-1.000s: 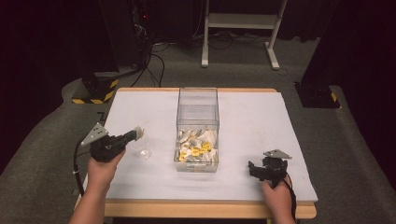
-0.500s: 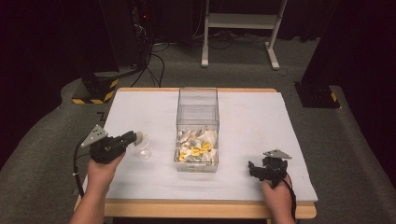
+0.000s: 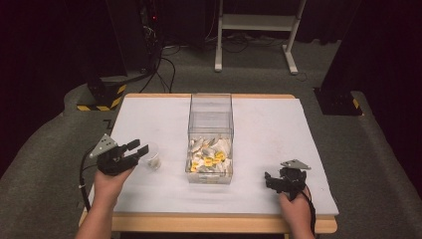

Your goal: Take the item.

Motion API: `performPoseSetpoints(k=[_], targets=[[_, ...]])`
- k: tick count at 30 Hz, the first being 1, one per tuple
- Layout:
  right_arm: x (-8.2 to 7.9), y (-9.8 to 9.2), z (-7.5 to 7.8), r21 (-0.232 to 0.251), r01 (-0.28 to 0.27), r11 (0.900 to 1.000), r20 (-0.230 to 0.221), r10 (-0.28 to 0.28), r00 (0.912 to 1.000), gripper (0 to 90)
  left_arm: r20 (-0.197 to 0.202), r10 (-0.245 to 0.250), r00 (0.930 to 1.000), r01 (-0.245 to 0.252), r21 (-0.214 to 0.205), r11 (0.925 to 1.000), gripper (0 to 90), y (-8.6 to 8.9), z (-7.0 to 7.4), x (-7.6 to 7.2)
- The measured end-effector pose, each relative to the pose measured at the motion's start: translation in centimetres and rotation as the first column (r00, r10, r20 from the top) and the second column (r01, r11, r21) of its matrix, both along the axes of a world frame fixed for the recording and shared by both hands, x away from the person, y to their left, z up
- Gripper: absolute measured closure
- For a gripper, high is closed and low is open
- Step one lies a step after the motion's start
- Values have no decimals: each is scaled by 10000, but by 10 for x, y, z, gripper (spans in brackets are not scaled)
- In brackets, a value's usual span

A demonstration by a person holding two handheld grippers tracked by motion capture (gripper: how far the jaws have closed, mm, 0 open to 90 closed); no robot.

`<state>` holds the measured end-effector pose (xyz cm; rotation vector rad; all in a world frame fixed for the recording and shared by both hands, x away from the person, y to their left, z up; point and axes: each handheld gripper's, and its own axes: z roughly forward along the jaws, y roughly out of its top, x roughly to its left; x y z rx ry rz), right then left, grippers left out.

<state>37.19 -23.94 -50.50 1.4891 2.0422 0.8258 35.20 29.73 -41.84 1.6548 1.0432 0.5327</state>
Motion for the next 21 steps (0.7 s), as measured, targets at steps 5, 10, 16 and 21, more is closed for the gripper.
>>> performPoseSetpoints(k=[5, 10, 16, 21], targets=[[0, 0, 0, -4, -3, 10000, 3, 3, 10000, 106, 26, 146, 9999, -146, -37, 9999, 503, 5, 0, -1], [0, 0, 0, -2, -3, 10000, 1, 3, 10000, 106, -68, 416, 9991, -417, -21, 9991, 480, 15, -3, -2], [0, 0, 0, -3, -3, 10000, 4, 3, 10000, 106, -199, 870, 9960, -864, 305, 9958, 457, 27, -9, -5], [0, 0, 0, -2, -2, 10000, 1, 2, 10000, 106, -336, 1136, 9930, -1122, 424, 9928, 450, 36, -17, -6]])
